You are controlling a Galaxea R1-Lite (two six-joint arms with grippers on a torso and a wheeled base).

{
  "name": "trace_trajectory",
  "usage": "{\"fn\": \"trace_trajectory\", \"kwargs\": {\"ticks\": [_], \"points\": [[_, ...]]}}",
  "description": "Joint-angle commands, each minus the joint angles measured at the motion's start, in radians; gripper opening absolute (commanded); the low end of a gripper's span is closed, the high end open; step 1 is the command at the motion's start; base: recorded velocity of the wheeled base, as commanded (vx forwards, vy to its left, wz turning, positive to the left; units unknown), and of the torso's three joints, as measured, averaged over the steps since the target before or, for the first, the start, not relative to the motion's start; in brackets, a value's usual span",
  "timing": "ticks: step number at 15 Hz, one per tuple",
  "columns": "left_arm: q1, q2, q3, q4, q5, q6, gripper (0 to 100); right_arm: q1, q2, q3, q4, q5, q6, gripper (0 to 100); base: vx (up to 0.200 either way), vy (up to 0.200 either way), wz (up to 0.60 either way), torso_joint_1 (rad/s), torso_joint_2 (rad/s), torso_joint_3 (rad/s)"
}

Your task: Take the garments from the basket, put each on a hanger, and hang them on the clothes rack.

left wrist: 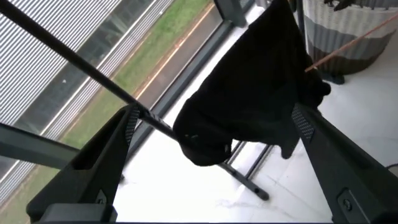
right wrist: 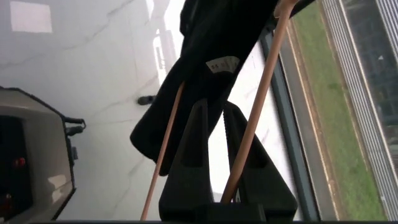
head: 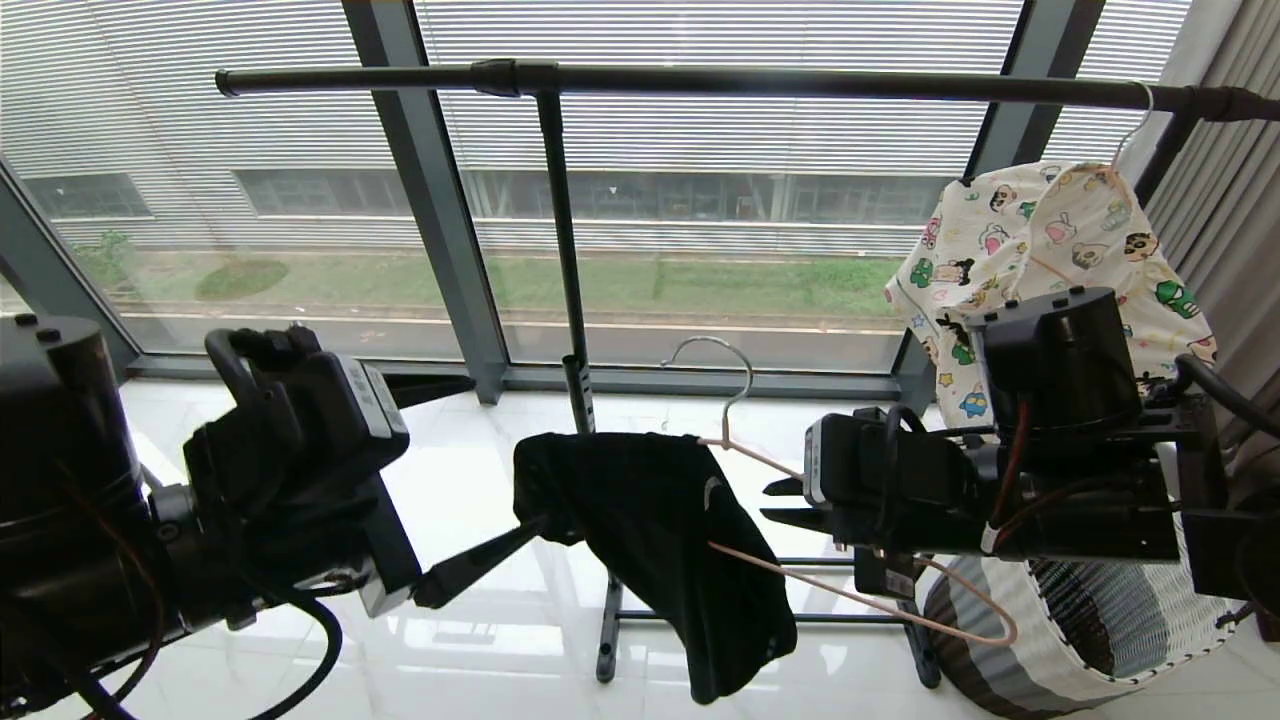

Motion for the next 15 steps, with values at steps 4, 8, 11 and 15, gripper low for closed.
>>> {"fn": "trace_trajectory", "kwargs": {"ticks": [4,8,11,15], "points": [[-0.272,0.050,0.112,-0.001,-0.005,0.008,100,0.095,-0.049,0.006,0.054,0.014,-0.089,0,0.000,0.000,0.00,0.000,0.00,0.000],[-0.264,0.143,0.072,-0.003,-0.005,0.060,100,0.178,-0.049,0.008,0.056,0.012,-0.100,0,0.000,0.000,0.00,0.000,0.00,0.000],[-0.264,0.138,0.060,-0.003,-0.005,0.060,100,0.181,-0.056,0.040,0.053,0.012,-0.115,0,0.000,0.000,0.00,0.000,0.00,0.000],[-0.264,0.037,0.121,-0.003,-0.005,0.060,100,0.046,-0.078,0.051,0.048,0.012,-0.110,0,0.000,0.000,0.00,0.000,0.00,0.000]]}}
